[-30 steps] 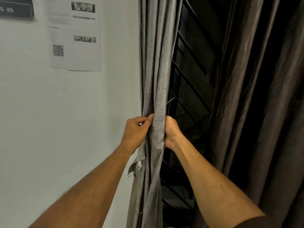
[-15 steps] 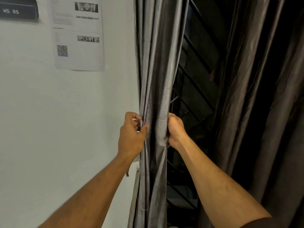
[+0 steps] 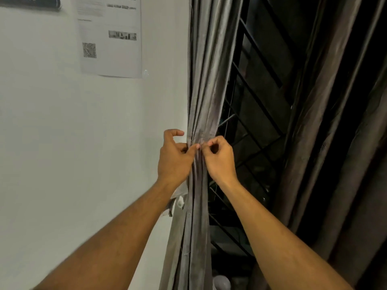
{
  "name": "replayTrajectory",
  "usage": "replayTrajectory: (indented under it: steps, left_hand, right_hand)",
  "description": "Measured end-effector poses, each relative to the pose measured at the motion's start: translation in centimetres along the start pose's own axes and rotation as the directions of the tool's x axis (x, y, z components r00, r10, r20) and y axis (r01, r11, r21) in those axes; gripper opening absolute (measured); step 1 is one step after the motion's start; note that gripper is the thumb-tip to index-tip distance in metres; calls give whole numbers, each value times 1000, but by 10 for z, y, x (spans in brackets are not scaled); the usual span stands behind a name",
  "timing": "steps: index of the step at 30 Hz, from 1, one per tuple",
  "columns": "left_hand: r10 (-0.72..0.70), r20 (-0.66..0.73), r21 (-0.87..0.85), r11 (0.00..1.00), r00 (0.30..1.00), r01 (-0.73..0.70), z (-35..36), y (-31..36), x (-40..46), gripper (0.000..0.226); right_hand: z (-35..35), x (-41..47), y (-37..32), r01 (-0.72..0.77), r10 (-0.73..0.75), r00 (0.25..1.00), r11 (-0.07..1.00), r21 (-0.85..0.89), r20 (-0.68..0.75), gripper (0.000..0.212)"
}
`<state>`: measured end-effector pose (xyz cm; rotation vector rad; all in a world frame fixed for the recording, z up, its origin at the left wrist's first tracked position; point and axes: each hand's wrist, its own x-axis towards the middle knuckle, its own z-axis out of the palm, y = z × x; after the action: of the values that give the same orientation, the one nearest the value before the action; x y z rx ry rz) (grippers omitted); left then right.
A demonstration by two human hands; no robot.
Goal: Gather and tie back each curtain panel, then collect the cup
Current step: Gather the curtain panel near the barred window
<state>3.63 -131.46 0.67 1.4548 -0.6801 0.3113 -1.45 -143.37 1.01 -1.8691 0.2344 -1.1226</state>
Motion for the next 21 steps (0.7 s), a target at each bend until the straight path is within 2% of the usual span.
replayTrajectory:
  steps: [2,4,6,8,10,12,16,18,19,21]
  left_hand:
    - [-121,110,-141,981,987,136,-3,3,0,41]
    - [-193,257,-250,933,947,257,-6,4,-2,54]
    - [-259,347,-287,886,902,364,-8,3,-3,66]
    - [-289,385,-292,863,876,413,-7,0,-4,61]
    - [-277,352,-180,917,894,355,-8,-9,-8,34]
    - [-281,305,21,957,910,289,-13,-23,-15,13]
    - [-342,431,257,934,835,249,-13,-46,-29,25]
    - [-349,455,291,928,819,234,-9,-51,-30,17]
    - [-333,441,301,930,833,212,-8,-52,-31,11]
    - [-235,337,389,917,912,92,-10,-54,-28,5]
  right_hand:
    - [-5,-15,0,-74,61,989,993,89,136,39]
    - [-7,-28,3,-68,59,982,997,42,180,55]
    - [-8,-35,11,-38,46,986,998,-50,161,50]
    - [-11,-36,18,-42,54,992,994,-99,116,30]
    - [-19,-33,22,-64,75,993,992,-111,92,22]
    - [-26,-29,23,-108,115,989,991,-74,97,24]
    - [-30,-31,21,-148,148,981,989,-8,126,26]
    - [-30,-33,21,-151,150,980,989,1,134,25]
    - [-31,-34,22,-145,145,980,989,-9,133,25]
    - [-34,-37,26,-118,126,984,990,-73,122,26]
